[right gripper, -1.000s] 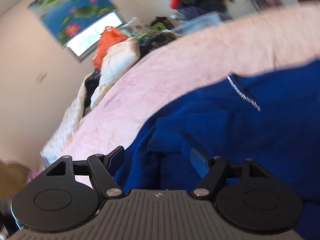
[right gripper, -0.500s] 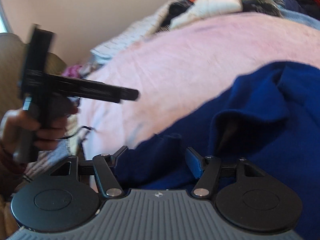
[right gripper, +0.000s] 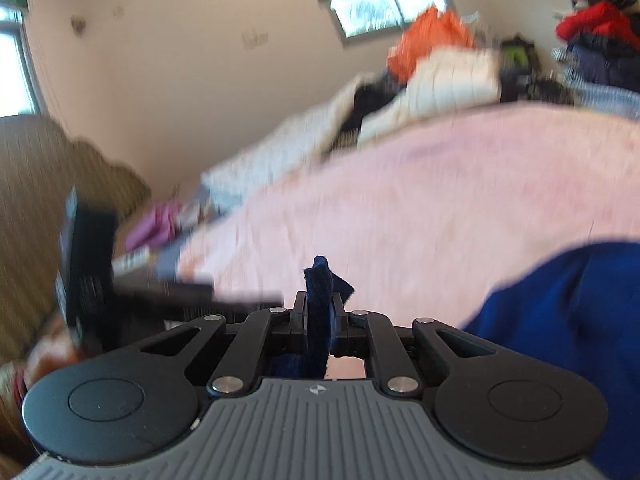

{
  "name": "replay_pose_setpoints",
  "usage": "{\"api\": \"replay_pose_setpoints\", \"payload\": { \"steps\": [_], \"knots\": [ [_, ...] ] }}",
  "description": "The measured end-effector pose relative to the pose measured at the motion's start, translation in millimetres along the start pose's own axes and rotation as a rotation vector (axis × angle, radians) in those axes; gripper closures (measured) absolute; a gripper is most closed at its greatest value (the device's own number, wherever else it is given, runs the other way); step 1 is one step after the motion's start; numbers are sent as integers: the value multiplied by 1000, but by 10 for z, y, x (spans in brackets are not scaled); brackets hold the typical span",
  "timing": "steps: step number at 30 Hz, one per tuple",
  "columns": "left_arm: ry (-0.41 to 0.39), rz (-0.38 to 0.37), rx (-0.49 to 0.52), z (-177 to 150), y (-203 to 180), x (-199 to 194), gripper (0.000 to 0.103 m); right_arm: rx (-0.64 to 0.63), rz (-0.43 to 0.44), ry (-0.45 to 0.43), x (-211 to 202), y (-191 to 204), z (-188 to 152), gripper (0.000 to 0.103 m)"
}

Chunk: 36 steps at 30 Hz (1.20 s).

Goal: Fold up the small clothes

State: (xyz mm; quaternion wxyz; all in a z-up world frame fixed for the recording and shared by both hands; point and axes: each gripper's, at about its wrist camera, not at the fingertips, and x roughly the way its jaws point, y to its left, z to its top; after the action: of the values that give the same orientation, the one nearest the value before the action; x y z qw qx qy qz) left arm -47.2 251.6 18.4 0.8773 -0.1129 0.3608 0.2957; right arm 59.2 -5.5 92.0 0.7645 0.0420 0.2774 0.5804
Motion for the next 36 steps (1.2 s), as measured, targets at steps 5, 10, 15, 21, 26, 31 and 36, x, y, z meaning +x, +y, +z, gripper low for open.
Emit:
{"api": "replay_pose_setpoints", "payload": {
  "steps": [5,10,15,21,26,31,36],
  "knots": [
    [11,-75,25,-24,-214,-19,0,46,-75,-182,-467,-269,319,90],
    [-42,-246,120,-107,-642,-227,0,165,-149,-165,-648,-725,183,89],
    [-105,-326,261,-220,-1167,-437,0,133,-227,-95,-450,-779,55,89],
    [-211,-197,311,-242,-1651,-477,0,-33,-187,-112,-489,-343,369,89],
    [-215,-112,274,-187,-1908,-352,0,-120,-133,-175,-677,-44,681,89],
    [-359,-147,265,-248,-1954,-603,0,-218,-263,-144,-660,3,870,90],
    [-356,-132,286,-258,-2086,-574,0,-143,-188,-119,-663,-40,916,90]
  ]
}}
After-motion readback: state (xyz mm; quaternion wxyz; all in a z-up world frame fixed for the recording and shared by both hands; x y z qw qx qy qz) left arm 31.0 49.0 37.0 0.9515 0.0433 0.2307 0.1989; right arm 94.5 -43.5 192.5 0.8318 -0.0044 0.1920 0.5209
